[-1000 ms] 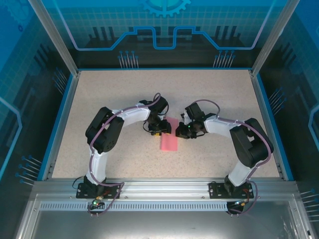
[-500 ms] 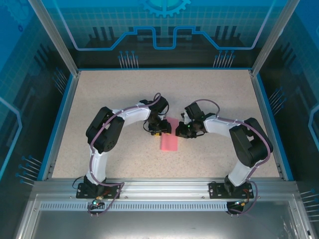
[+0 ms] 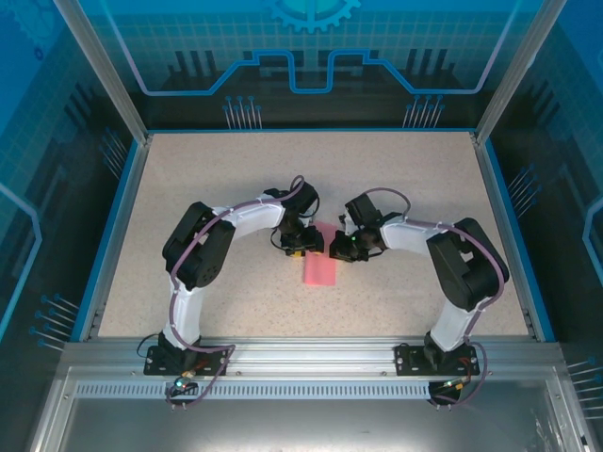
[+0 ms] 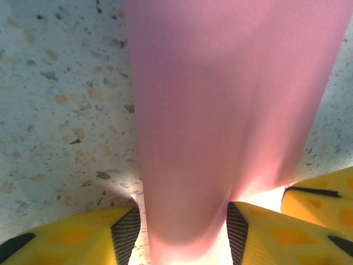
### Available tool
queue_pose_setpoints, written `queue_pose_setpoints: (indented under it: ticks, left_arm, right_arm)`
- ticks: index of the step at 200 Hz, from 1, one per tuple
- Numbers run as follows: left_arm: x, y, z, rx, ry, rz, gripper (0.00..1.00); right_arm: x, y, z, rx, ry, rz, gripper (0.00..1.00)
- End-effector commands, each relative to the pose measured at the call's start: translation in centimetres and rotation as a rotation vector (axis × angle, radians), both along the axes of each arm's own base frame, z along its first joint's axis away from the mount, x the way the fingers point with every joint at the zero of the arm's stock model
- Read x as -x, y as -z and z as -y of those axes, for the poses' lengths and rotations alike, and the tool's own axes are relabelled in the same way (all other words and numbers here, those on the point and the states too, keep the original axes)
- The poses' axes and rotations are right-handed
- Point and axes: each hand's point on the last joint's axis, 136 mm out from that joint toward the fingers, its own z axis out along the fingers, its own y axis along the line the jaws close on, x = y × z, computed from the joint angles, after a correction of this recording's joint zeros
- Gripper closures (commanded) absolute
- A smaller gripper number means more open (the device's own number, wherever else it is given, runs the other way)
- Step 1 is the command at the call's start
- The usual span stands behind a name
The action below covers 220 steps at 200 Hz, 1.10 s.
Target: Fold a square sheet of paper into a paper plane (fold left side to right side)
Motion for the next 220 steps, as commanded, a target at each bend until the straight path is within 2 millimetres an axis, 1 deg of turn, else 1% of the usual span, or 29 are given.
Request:
queue_pose_setpoints:
  ticks: [1,37,54,71,102,129,143,162,180,191,208,220]
  left_arm:
    - [3.6,6.7,0.8,-0.057,0.067,-0.108,0.49]
    - [3.5,6.3,0.9,-0.051,0.068,-0.100,0.49]
    - [3.3,5.6,0.9,-0.049,0.072,-0.083,0.48]
    - [2.9,4.4,0.9,-0.043,0.075,-0.056,0.46]
    - [1.8,1.4,0.9,-0.019,0.076,0.009,0.44]
    - [0.8,-1.6,0.0,0.011,0.049,0.064,0.41]
    - [0.4,-3.1,-0.3,0.034,0.041,0.099,0.39]
    - [0.3,-5.1,-0.4,0.060,0.051,0.142,0.38]
    - [0.4,-6.3,-0.4,0.076,0.056,0.160,0.41]
    - [0.6,-6.8,-0.2,0.097,0.061,0.167,0.44]
    - [0.8,-7.3,0.7,0.156,0.073,0.162,0.54]
    - [1.0,-7.3,1.5,0.200,0.080,0.144,0.62]
  right_arm:
    - [0.6,0.7,0.1,0.040,-0.005,-0.044,0.92]
    - [1.4,2.2,1.2,0.113,-0.009,-0.099,0.92]
    - [1.8,2.8,1.7,0.144,-0.012,-0.121,0.92]
    - [2.1,3.3,2.1,0.173,-0.015,-0.139,0.92]
    - [2.4,3.8,2.5,0.193,-0.017,-0.157,0.92]
    - [2.5,4.0,2.6,0.202,-0.017,-0.165,0.92]
    - [2.5,4.0,2.6,0.204,-0.017,-0.166,0.93]
    - [2.6,4.1,2.7,0.207,-0.017,-0.168,0.93]
    - [2.6,4.2,2.7,0.206,-0.018,-0.169,0.93]
    - [2.6,4.2,2.6,0.204,-0.017,-0.171,0.93]
    - [2.6,4.2,2.6,0.205,-0.018,-0.172,0.93]
    - [2.6,4.3,2.6,0.206,-0.019,-0.173,0.93]
